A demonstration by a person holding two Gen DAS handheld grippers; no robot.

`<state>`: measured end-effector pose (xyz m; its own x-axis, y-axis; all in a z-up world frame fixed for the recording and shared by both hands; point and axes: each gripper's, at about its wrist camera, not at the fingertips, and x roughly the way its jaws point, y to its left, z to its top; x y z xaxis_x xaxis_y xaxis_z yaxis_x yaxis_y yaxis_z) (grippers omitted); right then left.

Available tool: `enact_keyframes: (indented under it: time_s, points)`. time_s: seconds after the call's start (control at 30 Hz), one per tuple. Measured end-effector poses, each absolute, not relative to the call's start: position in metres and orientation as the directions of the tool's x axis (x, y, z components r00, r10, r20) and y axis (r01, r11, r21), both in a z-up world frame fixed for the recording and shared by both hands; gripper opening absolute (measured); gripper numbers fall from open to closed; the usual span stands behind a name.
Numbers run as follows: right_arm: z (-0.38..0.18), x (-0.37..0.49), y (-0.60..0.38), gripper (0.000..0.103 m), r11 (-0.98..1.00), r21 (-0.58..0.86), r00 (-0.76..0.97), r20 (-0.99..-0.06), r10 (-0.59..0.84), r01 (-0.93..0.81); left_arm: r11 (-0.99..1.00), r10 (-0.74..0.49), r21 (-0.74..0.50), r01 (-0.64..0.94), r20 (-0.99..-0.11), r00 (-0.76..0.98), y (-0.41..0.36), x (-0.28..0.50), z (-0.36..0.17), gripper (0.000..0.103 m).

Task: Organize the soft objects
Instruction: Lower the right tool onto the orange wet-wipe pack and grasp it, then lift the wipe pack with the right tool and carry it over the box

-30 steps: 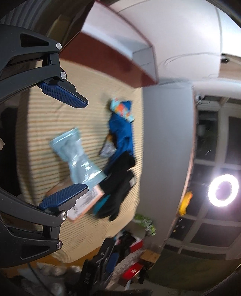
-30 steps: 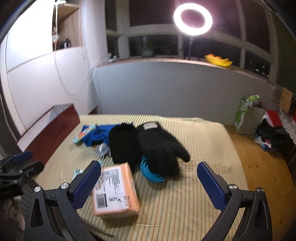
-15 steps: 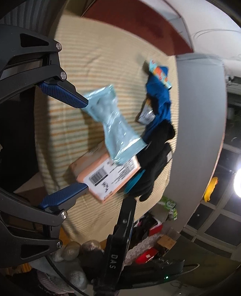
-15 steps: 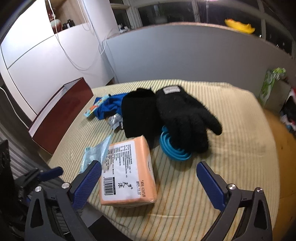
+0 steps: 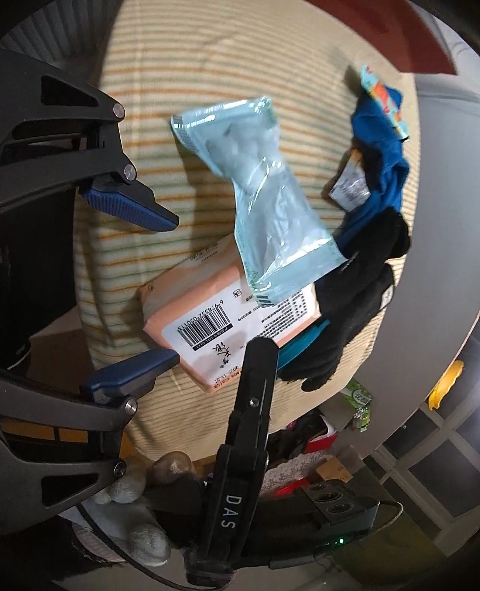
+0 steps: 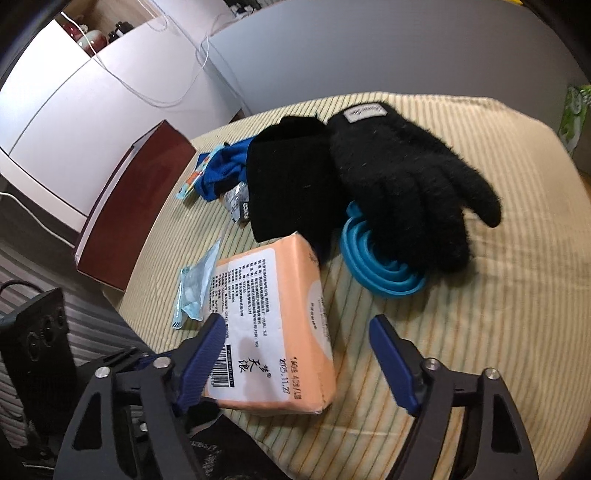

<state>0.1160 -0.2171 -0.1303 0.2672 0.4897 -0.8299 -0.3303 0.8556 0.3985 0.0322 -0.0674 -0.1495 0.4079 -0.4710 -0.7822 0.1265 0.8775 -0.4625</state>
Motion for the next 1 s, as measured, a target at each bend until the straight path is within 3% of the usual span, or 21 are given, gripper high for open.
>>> enact_keyframes:
  time_s: [0.27, 0.43, 1.0]
  points:
    - [-0.149, 0.126, -0.210, 0.070, 0.832, 0.451, 0.177, -0.835, 0.521, -0.323, 0.873, -0.483, -0.468, 0.139, -0.786, 0.387, -0.079, 0.044, -0.153, 0.064]
    - [-0.152, 0.126, -0.208, 0.061, 0.807, 0.498, 0.142, -0.817, 0.559, -0.317, 0.875, -0.483, -0.452, 0.176, -0.786, 0.386, -0.087, 0.053, -0.151, 0.055]
    - [-0.118, 0.101, -0.243, 0.053, 0.857, 0.436, 0.233, -0.834, 0.499, -0.274, 0.843, -0.538, -0.458, 0.282, -0.744, 0.397, -0.117, 0.057, -0.123, 0.054]
